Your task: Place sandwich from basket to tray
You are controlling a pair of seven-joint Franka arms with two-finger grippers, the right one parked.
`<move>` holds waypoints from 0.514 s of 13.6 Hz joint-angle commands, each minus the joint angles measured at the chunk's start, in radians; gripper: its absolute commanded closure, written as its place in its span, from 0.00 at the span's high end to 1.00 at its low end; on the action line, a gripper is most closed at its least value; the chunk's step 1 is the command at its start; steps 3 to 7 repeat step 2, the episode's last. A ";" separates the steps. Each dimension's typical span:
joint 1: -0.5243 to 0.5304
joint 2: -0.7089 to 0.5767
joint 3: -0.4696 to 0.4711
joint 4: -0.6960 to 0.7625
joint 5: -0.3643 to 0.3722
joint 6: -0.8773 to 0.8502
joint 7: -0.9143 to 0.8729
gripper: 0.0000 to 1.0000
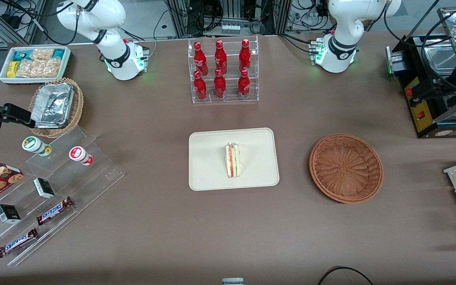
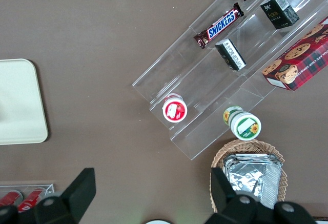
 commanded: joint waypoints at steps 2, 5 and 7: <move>0.080 0.016 -0.098 0.031 0.001 -0.005 0.006 1.00; 0.080 0.016 -0.098 0.031 0.001 -0.005 0.006 1.00; 0.080 0.016 -0.098 0.031 0.001 -0.005 0.006 1.00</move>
